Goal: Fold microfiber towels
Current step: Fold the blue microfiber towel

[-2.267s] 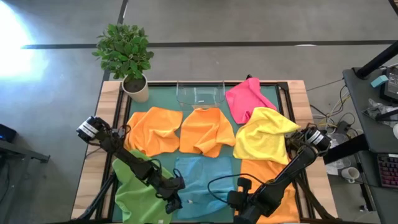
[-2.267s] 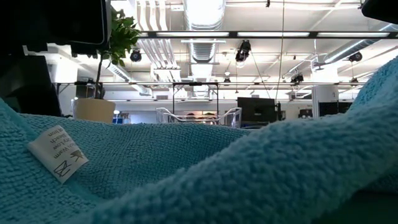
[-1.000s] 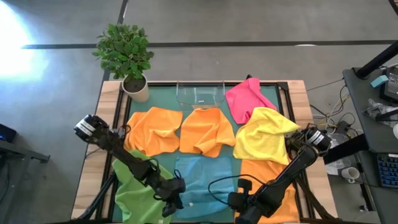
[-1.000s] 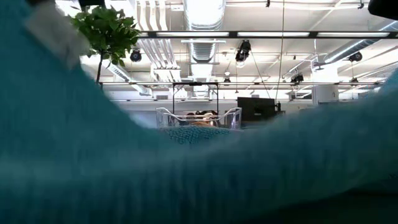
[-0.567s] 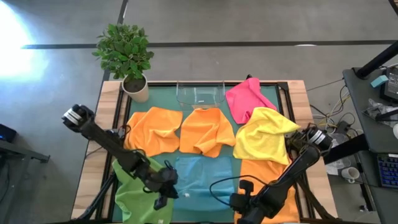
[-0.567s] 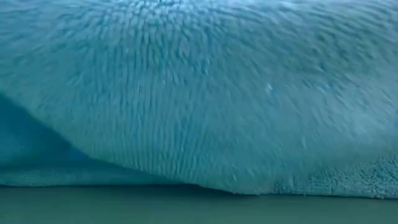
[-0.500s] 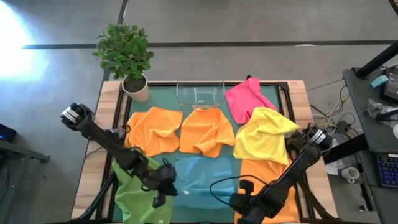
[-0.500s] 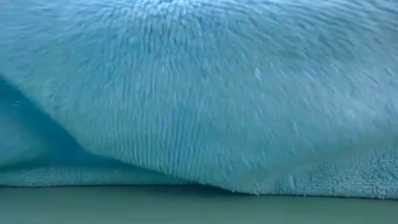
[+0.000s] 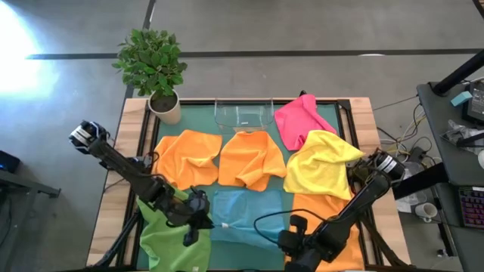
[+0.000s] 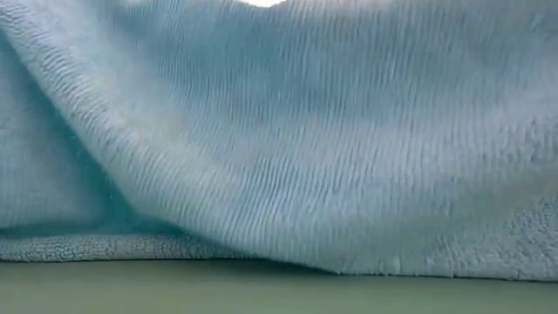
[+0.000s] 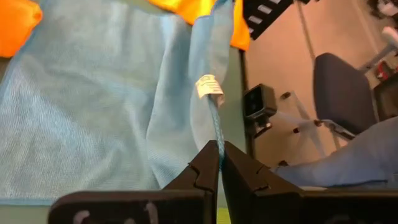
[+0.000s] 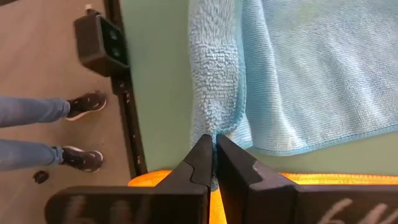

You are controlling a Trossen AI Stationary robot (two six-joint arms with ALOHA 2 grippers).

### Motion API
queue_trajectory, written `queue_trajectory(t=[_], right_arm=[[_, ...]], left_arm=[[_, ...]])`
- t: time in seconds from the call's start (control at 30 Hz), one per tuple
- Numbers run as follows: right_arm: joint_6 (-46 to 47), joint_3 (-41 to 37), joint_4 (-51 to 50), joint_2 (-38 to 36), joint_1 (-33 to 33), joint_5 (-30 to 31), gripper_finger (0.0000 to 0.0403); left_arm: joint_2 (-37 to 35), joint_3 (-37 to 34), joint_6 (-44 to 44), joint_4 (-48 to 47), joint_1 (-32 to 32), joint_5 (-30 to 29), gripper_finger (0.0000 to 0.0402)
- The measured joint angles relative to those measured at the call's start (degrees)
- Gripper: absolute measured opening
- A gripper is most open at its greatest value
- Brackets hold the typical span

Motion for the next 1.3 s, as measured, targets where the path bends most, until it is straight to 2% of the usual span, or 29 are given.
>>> queue_trajectory(t=[0.13, 0.33, 0.47, 0.63, 1.0, 1.13, 1.3], right_arm=[[0.6, 0.0, 0.0, 0.2, -0.3, 0.0, 0.0023], [1.1, -0.1, -0.3, 0.2, -0.3, 0.0, 0.0071], [0.8, -0.1, -0.6, 0.2, -0.4, 0.0, 0.0103], [-1.8, -0.1, 0.4, -0.2, -1.4, 0.7, 0.0120], [-22.7, -0.2, 16.4, 0.9, -10.3, 0.7, 0.0123], [-27.5, -0.2, 19.3, 0.9, -13.2, -0.7, 0.0123], [-32.2, -0.3, 24.6, 1.1, -17.2, -7.0, 0.0123]], left_arm=[[2.3, 0.0, 0.0, 0.1, 0.0, -1.4, 0.0000], [5.0, 0.0, -0.1, 0.2, 0.0, -1.5, 0.0000], [5.4, 0.0, -0.1, 0.2, 0.0, -1.5, 0.0000], [4.9, 0.1, 1.2, 0.5, 0.0, -1.6, 0.0000], [4.8, 3.6, 6.9, 1.0, 0.1, -1.6, 0.0000], [4.8, 3.7, 7.0, 0.7, 0.1, -1.6, 0.0000], [4.9, 3.7, 7.1, 1.3, 0.1, -1.6, 0.0000]])
